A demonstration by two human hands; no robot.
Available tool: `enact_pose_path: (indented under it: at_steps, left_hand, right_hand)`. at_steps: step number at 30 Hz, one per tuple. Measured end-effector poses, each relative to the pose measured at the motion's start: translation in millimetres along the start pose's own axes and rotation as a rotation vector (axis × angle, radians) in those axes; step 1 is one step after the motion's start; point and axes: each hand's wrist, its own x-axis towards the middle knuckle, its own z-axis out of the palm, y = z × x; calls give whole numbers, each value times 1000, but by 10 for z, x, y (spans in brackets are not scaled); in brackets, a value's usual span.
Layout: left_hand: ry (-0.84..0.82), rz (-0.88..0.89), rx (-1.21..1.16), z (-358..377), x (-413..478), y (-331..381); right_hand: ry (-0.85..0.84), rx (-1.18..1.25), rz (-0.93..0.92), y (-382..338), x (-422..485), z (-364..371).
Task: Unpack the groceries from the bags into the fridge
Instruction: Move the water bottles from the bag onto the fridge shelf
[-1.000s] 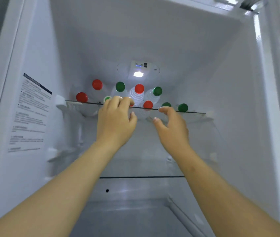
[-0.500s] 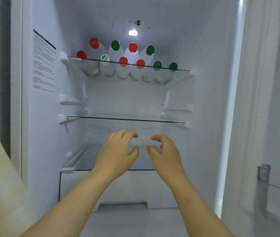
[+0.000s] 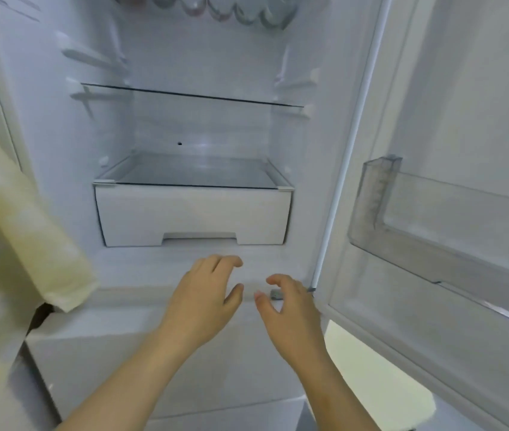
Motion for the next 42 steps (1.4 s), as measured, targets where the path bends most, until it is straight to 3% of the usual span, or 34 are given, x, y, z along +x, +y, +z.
enact_pose_path:
  at_steps: [7,12,22,31,42]
  left_hand:
    - [-153,225,-38,138,-133,165]
    - [-230,414,-213,298,-205,496]
    - [-510,861,-532,500,-885,1892]
    - [-696,1284,-748,247,-2383,3465]
    - [-884,1666,-916,-715,-4858,4924]
  right_hand:
    - [164,-145,156,190,-541,-78]
    - [367,-222,337,208,-973,-241]
    - [776,-387,759,299,-2506,-919]
    - [1111,-512,1149,151,-4477,-1439]
    - [1379,-564,1484,-410,-7183,-1773]
